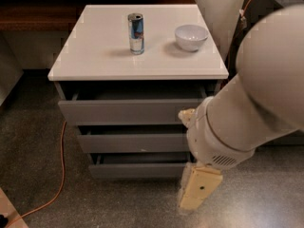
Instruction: Place redbull can into bottom drawer
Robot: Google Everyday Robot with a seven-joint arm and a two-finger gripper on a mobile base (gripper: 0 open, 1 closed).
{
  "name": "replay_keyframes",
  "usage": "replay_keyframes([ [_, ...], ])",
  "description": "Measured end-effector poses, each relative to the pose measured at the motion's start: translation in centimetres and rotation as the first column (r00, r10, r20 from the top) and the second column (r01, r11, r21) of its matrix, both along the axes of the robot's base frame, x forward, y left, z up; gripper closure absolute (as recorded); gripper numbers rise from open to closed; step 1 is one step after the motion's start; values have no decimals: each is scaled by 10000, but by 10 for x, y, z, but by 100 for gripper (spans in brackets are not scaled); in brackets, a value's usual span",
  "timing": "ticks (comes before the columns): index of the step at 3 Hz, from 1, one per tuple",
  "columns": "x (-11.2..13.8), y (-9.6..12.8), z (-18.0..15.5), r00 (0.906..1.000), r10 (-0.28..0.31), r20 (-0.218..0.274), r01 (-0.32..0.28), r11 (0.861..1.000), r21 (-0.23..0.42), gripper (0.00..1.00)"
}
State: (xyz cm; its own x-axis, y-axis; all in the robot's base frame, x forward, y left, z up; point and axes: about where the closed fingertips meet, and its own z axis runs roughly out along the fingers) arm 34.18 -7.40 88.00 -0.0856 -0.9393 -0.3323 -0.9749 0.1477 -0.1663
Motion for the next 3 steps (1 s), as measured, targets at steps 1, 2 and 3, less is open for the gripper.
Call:
replay_keyframes([
  [1, 14, 18, -90, 9986, 536, -13, -535, 9983, 214, 0],
  [2, 42, 28, -156, 9968, 610, 521, -631, 9972, 406, 0],
  [3, 73, 34, -198, 9894, 253, 1432, -332, 9980, 533, 0],
])
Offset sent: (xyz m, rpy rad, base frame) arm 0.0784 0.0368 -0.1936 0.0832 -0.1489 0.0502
